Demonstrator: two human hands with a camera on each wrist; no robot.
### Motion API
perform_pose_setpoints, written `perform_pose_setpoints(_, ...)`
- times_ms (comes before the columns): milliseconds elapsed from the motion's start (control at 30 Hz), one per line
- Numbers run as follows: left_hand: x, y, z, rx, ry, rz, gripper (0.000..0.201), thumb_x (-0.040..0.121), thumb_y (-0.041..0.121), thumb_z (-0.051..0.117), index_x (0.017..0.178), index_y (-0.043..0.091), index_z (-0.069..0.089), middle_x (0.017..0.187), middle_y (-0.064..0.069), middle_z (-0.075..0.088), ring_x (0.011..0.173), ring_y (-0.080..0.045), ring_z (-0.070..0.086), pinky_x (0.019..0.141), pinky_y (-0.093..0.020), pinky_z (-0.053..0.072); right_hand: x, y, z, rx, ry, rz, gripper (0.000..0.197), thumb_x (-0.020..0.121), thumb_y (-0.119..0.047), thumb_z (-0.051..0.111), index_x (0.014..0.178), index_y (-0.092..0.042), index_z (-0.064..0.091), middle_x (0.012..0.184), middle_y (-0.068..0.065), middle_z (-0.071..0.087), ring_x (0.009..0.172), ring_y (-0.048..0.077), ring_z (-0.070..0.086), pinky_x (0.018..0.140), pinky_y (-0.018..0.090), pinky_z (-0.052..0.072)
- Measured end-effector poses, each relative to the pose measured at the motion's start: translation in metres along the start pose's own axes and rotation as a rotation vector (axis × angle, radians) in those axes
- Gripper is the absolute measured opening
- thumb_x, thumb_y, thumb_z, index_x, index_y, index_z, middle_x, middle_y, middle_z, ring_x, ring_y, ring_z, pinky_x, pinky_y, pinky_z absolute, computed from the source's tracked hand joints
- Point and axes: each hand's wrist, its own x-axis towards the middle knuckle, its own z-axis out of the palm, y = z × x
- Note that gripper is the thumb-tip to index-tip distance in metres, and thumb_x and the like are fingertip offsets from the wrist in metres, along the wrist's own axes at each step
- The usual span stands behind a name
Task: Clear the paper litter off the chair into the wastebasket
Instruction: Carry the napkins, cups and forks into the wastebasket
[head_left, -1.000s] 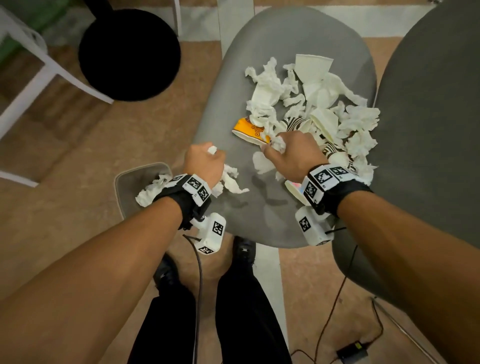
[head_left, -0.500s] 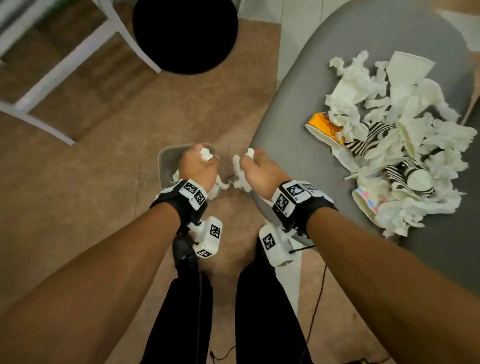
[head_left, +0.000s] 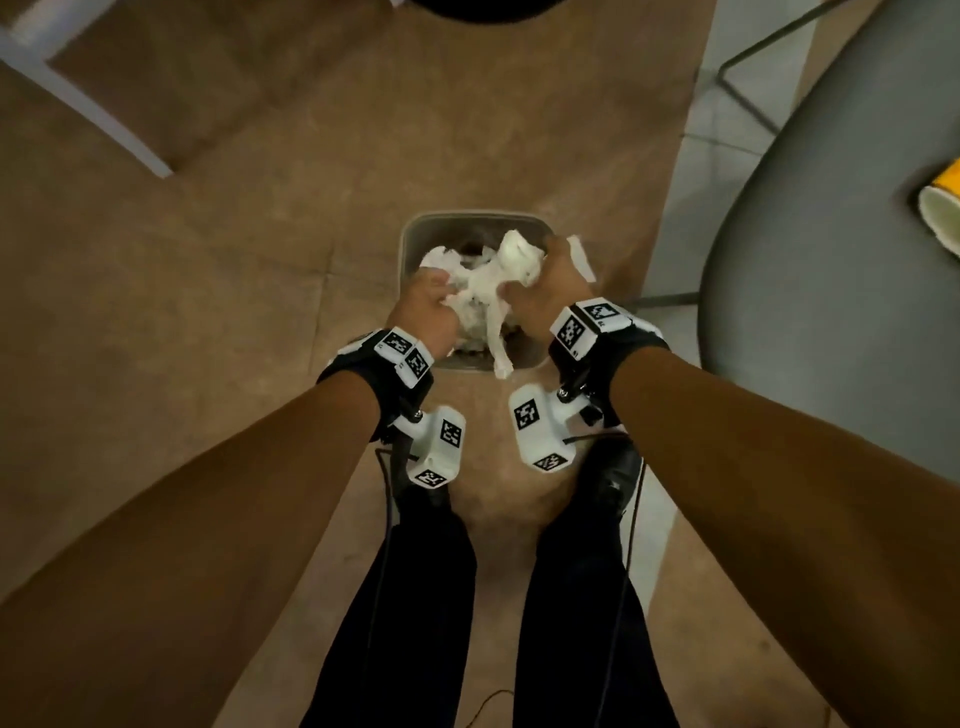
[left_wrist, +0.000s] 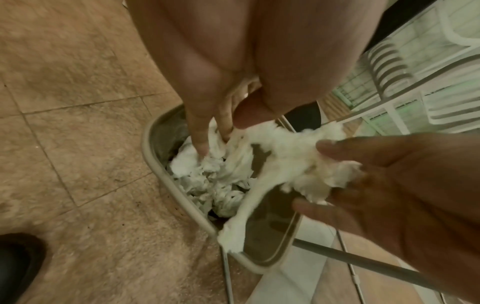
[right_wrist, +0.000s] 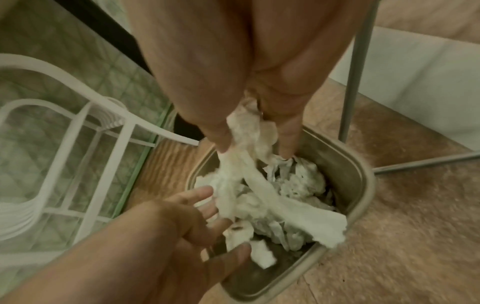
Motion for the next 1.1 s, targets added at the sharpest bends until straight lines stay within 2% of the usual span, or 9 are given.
perform_pose_setpoints(100,0.006,-0.009,-0.009,-0.011,-0.077,-0.024,0.066,0.077,0.004,0.043,0.14,0.023,0.049,0.138,0.003,0.057,0.116,-0.023,0.059,0.088,-0.045,0.055,0.015,0.004,0.014,0.021,-0.074,0.035,0.076,0.082,-0.049,0.056,0.147,-0.02,0.029,0.13,-0.002,0.054,0.11,0.024,0.058,0.094,0.039,0.05)
perform_pose_setpoints(200,0.001,-0.004,-0.016,0.045,-0.099,-0.043,0.064,0.077,0.012,0.043,0.132,0.043,0.055,0.129,-0.001,0.064,0.097,-0.03,0.069,0.075,-0.053,0.061,0.012,0.0,0.01,-0.037,-0.116,0.007,0.047,0.078,-0.043,0.042,0.119,-0.02,0.049,0.117,0.007,0.055,0.097,0.028,0.057,0.077,0.036,0.047)
perform_pose_setpoints(400,-0.015,0.037,-0.022,0.157,-0.037,0.026,0.051,0.083,0.008,0.056,0.13,0.026,0.061,0.131,0.001,0.062,0.11,-0.022,0.063,0.091,-0.042,0.057,-0.015,-0.01,-0.016,-0.081,-0.175,-0.128,0.063,0.093,-0.014,0.044,0.154,-0.021,0.027,0.148,0.003,0.05,0.113,0.026,0.06,0.093,0.039,0.053)
perform_pose_setpoints(467,-0.021,0.047,-0.022,0.152,-0.023,0.045,0.044,0.081,0.004,0.056,0.121,0.019,0.064,0.127,-0.003,0.064,0.112,-0.025,0.063,0.093,-0.046,0.055,-0.022,-0.013,-0.028,-0.089,-0.202,-0.162,0.064,0.094,-0.013,0.042,0.155,-0.025,0.026,0.152,0.0,0.046,0.105,0.021,0.059,0.088,0.034,0.052)
perform_pose_setpoints(600,-0.032,0.066,-0.02,0.178,0.01,0.061,0.032,0.076,0.003,0.05,0.095,0.026,0.063,0.111,-0.007,0.07,0.098,-0.033,0.069,0.088,-0.051,0.056,-0.038,-0.015,-0.052,-0.061,-0.113,-0.234,0.046,0.094,-0.01,0.043,0.139,-0.02,0.048,0.124,0.011,0.065,0.097,0.029,0.065,0.085,0.04,0.056)
perform_pose_setpoints(700,-0.046,0.093,-0.009,0.287,0.029,0.107,0.025,0.089,0.003,0.053,0.106,0.015,0.067,0.107,-0.013,0.072,0.091,-0.029,0.07,0.086,-0.046,0.058,-0.052,-0.013,-0.074,0.116,-0.114,-0.235,0.03,0.091,-0.008,0.048,0.117,-0.015,0.061,0.118,0.009,0.068,0.097,0.027,0.066,0.091,0.043,0.055)
perform_pose_setpoints(867,-0.079,0.165,0.037,0.468,0.036,0.241,0.025,0.09,0.007,0.055,0.11,0.011,0.069,0.093,-0.003,0.067,0.09,-0.027,0.067,0.089,-0.041,0.055,-0.078,0.011,-0.151,0.246,-0.043,-0.256,0.021,0.071,-0.024,0.048,0.086,-0.034,0.058,0.1,0.007,0.075,0.089,0.027,0.072,0.087,0.044,0.058)
perform_pose_setpoints(1000,-0.1,0.227,0.109,0.502,-0.105,0.386,0.035,0.078,0.015,0.053,0.112,0.018,0.062,0.093,0.0,0.062,0.081,-0.023,0.061,0.083,-0.041,0.056,-0.101,0.05,-0.234,0.432,0.077,-0.241,0.024,0.085,-0.005,0.041,0.087,-0.021,0.058,0.081,0.005,0.067,0.065,0.022,0.063,0.063,0.032,0.052)
perform_pose_setpoints(1100,-0.108,0.258,0.172,0.646,-0.183,0.564,0.046,0.074,0.022,0.059,0.12,0.019,0.056,0.112,-0.003,0.054,0.099,-0.026,0.059,0.091,-0.039,0.051,-0.11,0.094,-0.29,0.427,0.217,-0.223,0.02,0.084,-0.016,0.047,0.095,-0.019,0.063,0.082,0.0,0.069,0.072,0.022,0.068,0.076,0.038,0.056)
